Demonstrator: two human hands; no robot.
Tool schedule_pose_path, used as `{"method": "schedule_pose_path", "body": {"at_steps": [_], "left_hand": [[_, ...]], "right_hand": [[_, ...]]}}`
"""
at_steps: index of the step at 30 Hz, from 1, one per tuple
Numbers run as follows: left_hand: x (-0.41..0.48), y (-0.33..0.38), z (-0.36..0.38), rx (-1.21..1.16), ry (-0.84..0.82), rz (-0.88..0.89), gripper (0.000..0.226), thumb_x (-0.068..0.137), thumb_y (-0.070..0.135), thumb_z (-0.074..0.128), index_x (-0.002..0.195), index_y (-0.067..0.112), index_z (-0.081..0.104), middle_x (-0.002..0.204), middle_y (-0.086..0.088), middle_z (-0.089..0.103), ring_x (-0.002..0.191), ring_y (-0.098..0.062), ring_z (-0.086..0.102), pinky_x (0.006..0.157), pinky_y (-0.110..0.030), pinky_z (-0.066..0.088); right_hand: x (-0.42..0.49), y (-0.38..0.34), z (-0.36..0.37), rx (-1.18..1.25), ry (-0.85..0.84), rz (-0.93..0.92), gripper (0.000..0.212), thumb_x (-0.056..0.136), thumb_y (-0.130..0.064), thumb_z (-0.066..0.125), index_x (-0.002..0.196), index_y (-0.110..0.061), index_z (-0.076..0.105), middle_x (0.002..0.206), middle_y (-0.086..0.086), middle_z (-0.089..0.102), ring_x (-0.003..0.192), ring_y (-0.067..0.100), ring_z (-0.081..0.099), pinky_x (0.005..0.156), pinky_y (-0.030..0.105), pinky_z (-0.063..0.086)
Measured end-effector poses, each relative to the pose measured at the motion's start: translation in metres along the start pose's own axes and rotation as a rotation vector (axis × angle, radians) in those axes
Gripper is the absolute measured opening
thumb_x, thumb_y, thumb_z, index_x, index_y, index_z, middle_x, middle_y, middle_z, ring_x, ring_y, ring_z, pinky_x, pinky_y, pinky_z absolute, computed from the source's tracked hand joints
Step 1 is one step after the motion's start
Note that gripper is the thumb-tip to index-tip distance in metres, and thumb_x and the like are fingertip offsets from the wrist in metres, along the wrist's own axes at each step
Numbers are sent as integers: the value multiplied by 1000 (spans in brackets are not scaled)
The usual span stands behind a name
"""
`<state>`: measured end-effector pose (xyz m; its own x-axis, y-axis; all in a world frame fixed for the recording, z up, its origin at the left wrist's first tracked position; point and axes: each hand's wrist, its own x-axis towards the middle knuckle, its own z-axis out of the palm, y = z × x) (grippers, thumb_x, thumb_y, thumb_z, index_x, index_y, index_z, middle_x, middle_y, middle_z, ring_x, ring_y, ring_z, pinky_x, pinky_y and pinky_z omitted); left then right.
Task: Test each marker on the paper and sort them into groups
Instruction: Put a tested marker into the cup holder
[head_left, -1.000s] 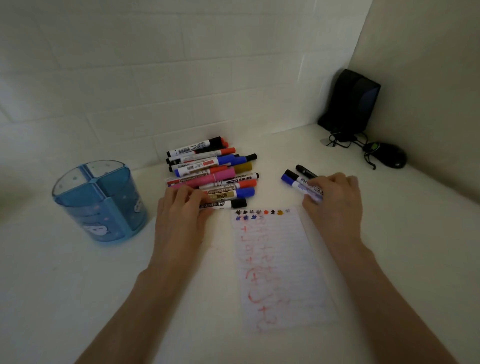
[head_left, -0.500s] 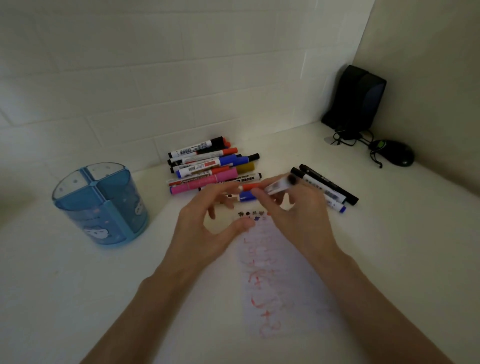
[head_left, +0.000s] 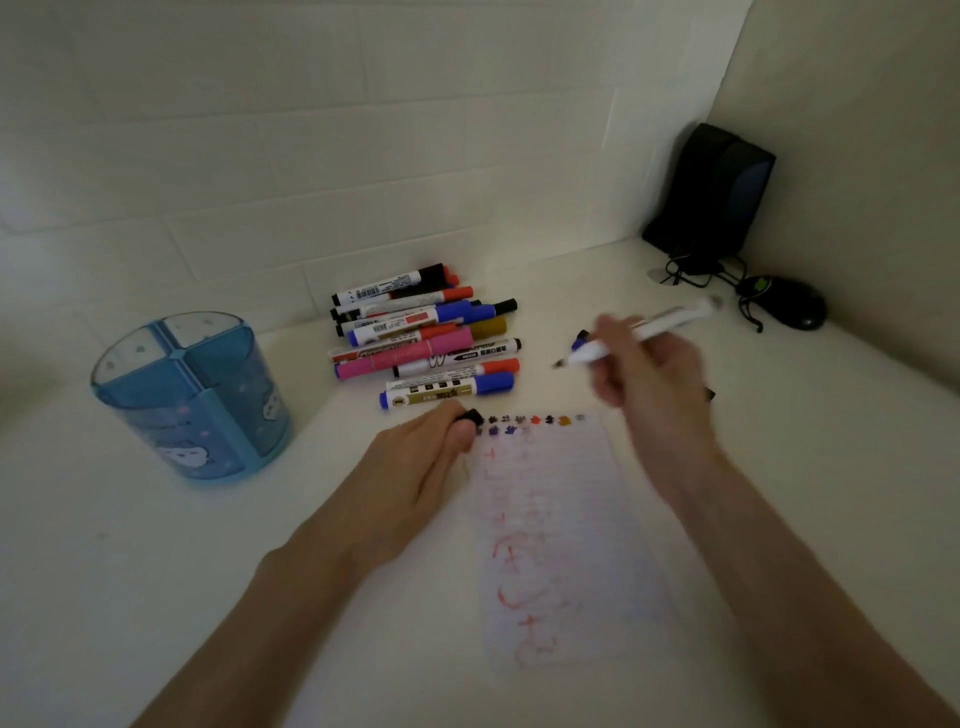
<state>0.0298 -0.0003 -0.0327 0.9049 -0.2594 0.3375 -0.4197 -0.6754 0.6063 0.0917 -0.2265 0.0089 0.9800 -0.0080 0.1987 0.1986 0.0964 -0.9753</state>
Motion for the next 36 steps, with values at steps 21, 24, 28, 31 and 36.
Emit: {"method": "schedule_pose_path", "body": {"at_steps": [21,24,28,31,36], "left_hand": [[4,3,8,259,-175,70,50,87,73,49,120,36,48,108,19,48,94,-3,50,84,-24,47],[4,6,8,275,-166,68,51,88,73,48,121,34,49,108,17,49,94,-4,50,85,-27,48],[3,7,7,302,-179,75,51,89,73,45,122,34,49,107,17,48,92,-4,48,84,-25,47],[3,8,7,316,-169,84,50,90,71,48,122,32,50,106,17,46,91,-2,45,83,-20,43],[3,8,7,338,-157,94,49,91,70,48,120,31,51,104,16,46,88,-4,44,81,-21,41]], "right_hand": [[-7,46,22,-374,143,30,31,77,-10,79,60,-16,53,48,-11,55,44,0,46,45,13,41],[-6,49,22,-387,154,-2,33,78,-10,78,59,-15,51,47,-12,54,43,0,46,44,14,39],[-6,49,22,-402,142,-7,33,78,-12,78,62,-8,50,50,-3,53,47,5,46,47,20,42],[-7,49,23,-420,107,-23,37,77,-10,77,58,-16,46,46,-9,48,45,2,41,46,18,38],[-5,50,21,-415,146,-27,32,79,-10,76,66,0,48,52,-4,51,48,6,42,47,22,39]]}}
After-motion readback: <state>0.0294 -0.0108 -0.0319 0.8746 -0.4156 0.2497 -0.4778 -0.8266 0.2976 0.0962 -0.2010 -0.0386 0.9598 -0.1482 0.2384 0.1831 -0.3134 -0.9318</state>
